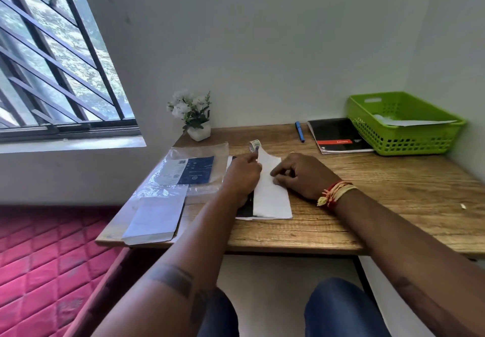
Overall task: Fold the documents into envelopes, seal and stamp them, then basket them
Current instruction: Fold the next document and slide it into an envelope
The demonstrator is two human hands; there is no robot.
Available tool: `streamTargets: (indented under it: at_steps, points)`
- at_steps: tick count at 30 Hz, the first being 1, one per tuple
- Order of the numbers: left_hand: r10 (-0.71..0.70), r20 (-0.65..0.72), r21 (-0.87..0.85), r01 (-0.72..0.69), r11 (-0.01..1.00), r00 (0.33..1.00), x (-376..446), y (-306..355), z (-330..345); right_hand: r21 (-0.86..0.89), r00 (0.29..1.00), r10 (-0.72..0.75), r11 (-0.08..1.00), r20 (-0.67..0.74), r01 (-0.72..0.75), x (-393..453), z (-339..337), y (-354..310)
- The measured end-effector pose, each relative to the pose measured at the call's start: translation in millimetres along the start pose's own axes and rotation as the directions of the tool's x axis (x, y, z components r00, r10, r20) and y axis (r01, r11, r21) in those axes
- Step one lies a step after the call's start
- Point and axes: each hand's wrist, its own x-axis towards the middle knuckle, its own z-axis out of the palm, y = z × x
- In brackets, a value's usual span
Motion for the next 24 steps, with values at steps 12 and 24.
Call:
streamTargets:
  at_steps: [12,24]
  points:
    - [0.199,0.313,0.766,-0.371,0.524,0.929,6.9,-17.6,0.7,-0.089,0.965,0.254,0.962,-0.065,-0.259,26.9,7.2,-8.1]
    - [0.235,0.301,0.771,-0.381,0.51,0.924,8.1,-26.2,0.5,-0.048,0.927,0.311,0.95,0.21,-0.308,-32.5,-21.4,-28.3]
